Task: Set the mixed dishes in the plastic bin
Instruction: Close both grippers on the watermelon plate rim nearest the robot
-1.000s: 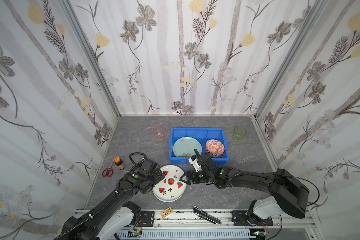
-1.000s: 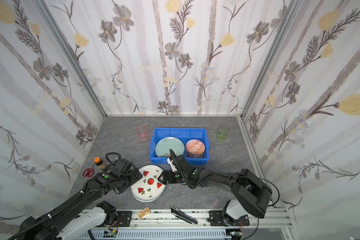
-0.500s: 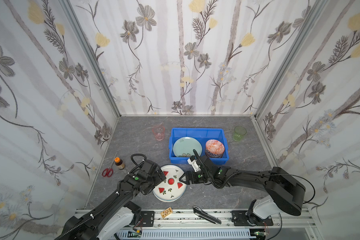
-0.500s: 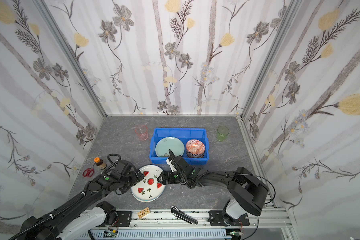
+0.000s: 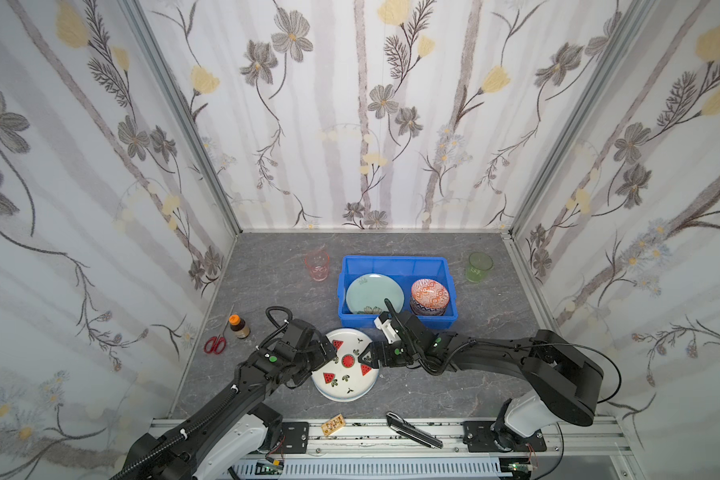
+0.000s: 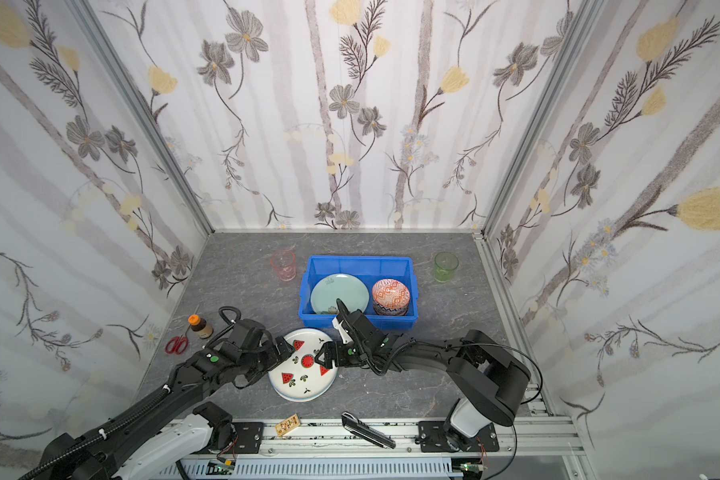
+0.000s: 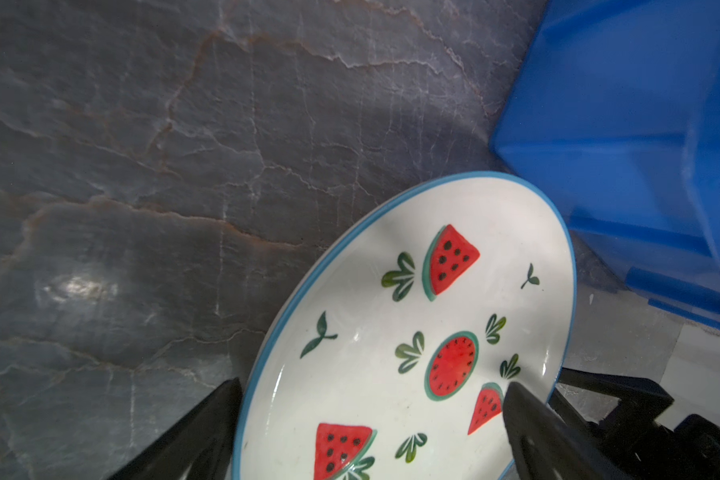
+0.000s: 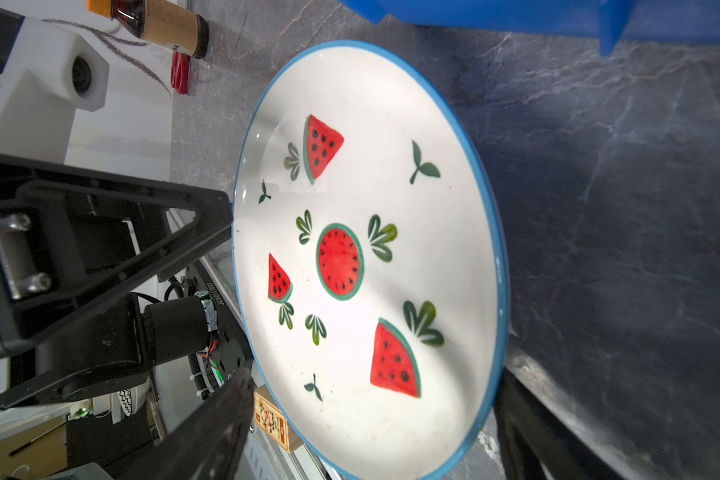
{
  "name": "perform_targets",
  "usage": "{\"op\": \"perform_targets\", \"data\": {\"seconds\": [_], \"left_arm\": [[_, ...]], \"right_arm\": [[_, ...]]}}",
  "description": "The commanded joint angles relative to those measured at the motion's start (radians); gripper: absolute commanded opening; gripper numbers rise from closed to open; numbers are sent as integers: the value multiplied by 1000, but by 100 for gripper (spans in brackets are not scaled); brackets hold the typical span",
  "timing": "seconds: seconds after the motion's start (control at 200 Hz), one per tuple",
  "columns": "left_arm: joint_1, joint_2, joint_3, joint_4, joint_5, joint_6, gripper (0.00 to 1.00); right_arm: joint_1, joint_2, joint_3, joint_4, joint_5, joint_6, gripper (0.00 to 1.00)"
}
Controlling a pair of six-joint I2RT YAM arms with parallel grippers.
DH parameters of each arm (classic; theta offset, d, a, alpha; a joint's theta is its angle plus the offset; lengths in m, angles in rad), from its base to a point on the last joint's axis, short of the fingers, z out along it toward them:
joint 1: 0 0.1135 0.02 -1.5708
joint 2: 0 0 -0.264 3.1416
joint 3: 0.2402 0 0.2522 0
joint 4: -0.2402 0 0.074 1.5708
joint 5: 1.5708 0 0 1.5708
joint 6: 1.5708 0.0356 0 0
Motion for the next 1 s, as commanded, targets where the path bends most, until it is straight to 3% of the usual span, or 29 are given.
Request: {"op": "perform_targets", "data": {"seconds": [0.0, 0.55, 0.994], "left_arm": [[-4, -12, -2, 93, 57, -3, 100], [-4, -67, 8, 110, 72, -6, 100], [-5, -99, 9, 113, 90, -3, 89]], "right_arm": [[1, 3, 16, 60, -24, -3, 87], [7, 47, 76, 44, -43, -16, 81], [25, 82, 87, 49, -50, -17, 80]]}}
